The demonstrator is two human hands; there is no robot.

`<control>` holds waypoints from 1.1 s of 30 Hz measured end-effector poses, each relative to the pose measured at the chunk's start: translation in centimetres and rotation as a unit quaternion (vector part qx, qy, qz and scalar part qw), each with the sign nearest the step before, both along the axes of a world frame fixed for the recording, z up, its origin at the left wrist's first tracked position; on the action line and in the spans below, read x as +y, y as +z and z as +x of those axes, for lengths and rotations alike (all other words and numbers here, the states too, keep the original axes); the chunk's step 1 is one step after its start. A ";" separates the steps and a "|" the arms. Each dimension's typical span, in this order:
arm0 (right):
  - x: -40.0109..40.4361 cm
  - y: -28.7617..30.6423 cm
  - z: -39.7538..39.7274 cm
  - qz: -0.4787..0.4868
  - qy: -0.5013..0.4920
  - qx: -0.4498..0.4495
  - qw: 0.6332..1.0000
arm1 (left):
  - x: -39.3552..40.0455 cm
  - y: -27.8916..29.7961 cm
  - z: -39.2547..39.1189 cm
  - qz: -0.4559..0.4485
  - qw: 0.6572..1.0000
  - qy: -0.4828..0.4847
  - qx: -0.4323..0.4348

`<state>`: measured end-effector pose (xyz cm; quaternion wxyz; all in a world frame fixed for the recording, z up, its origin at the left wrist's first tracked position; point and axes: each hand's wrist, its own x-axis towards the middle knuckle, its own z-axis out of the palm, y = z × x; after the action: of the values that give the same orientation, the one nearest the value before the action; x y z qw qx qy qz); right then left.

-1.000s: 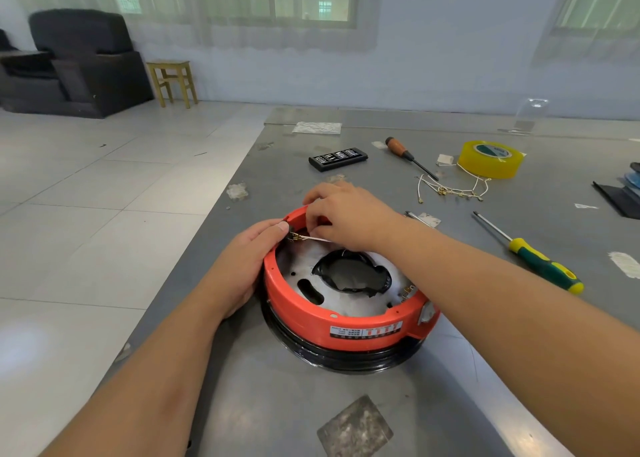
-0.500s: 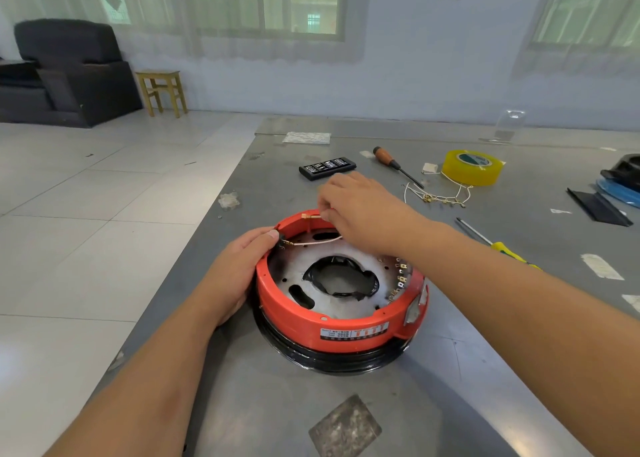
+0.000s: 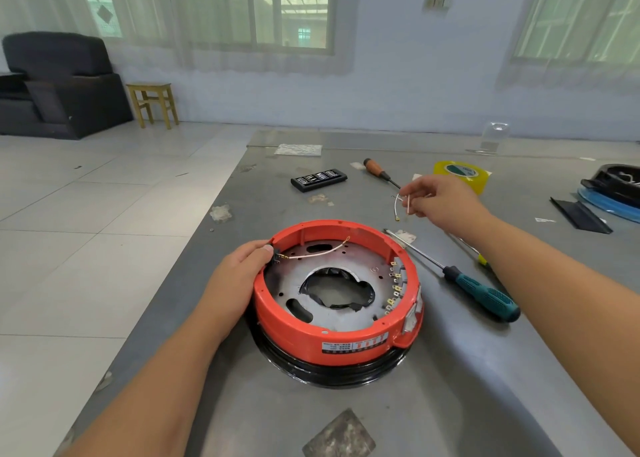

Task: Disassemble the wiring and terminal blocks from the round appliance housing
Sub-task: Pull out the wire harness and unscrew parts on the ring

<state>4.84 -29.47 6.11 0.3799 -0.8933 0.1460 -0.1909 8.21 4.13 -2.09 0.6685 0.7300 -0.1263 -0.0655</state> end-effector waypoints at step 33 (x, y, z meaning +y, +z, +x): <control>-1.7 -4.6 14.5 -0.161 -0.032 0.181 0.970 | -0.7 -0.5 1.0 0.051 0.995 0.013 -0.082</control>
<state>19.31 -31.21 1.51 0.1924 -0.9572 0.2080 -0.0584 9.23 3.43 -2.58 0.6188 0.7674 -0.1681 -0.0032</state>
